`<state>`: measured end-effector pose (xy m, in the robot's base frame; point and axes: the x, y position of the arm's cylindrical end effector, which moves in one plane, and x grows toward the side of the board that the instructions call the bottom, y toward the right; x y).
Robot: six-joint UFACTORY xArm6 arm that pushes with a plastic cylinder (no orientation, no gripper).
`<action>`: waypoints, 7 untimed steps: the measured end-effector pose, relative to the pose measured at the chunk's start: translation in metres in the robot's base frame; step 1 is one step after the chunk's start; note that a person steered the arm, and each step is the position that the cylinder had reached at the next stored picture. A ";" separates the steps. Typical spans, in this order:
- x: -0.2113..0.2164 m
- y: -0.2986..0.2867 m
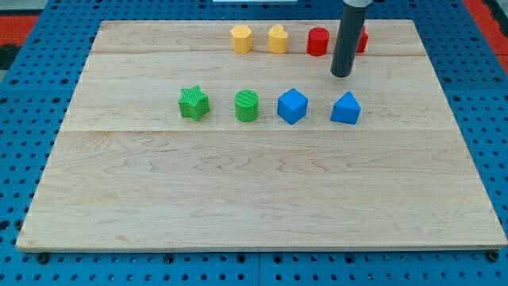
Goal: Move the line of blocks left and down
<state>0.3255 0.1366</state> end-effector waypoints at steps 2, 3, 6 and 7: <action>0.002 -0.002; 0.015 0.008; -0.035 0.056; -0.035 0.062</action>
<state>0.2901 0.1985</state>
